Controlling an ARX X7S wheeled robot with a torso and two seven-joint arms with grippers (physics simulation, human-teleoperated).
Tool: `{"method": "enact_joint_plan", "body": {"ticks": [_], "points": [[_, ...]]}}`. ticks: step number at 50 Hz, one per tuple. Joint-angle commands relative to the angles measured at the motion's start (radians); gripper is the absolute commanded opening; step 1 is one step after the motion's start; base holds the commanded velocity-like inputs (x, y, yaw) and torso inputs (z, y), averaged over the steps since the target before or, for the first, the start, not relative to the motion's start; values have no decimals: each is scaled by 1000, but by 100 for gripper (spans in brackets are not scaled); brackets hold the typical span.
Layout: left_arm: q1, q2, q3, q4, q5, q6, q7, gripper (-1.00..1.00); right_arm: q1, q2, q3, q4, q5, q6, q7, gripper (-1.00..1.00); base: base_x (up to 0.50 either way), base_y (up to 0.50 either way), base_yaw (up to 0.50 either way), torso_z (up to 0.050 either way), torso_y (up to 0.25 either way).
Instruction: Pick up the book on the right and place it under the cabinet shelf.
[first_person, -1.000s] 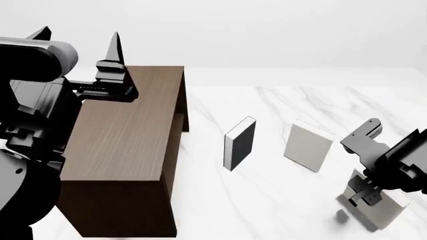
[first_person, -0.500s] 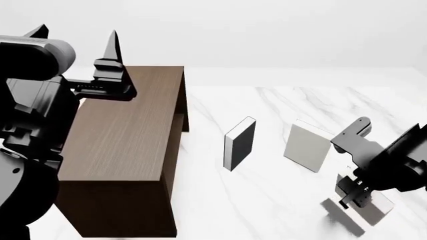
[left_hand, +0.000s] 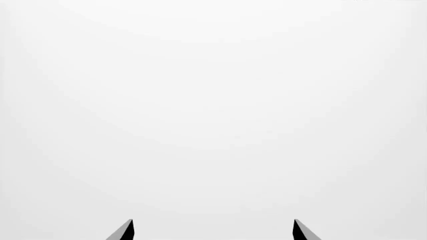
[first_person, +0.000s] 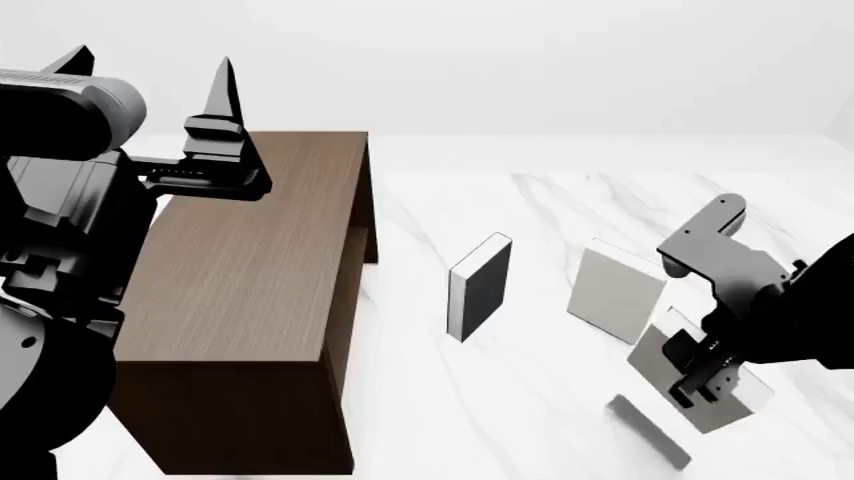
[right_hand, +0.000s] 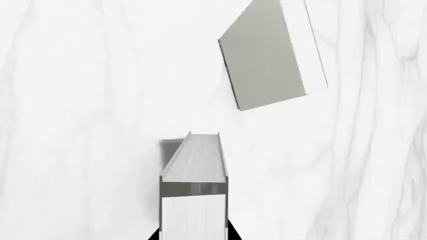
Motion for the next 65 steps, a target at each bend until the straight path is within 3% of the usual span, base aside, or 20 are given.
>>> {"method": "enact_joint_plan", "body": {"ticks": [1,15,28,52,65], "points": [[8,-3,-5,1,-7,10,-3,100,12,57,99,-126,67,-107,0,-100,0,0,0,0,0],[15,-8,0,-1,-8,20,-11,100,-145,137,178,-245,153,-401,-45,-100,0,0,0,0,1],[26,-11,10,-6,-4,34,-17,100,-377,168,225,-286,216,-773,-119,-100,0,0,0,0,1],[70,-19,30,-37,25,103,-9,100,-754,48,261,-177,308,-1252,-233,-100,0,0,0,0,1],[88,-27,48,-51,47,134,-9,100,-895,-43,312,-84,511,-1358,-341,-100,0,0,0,0,2]]}}
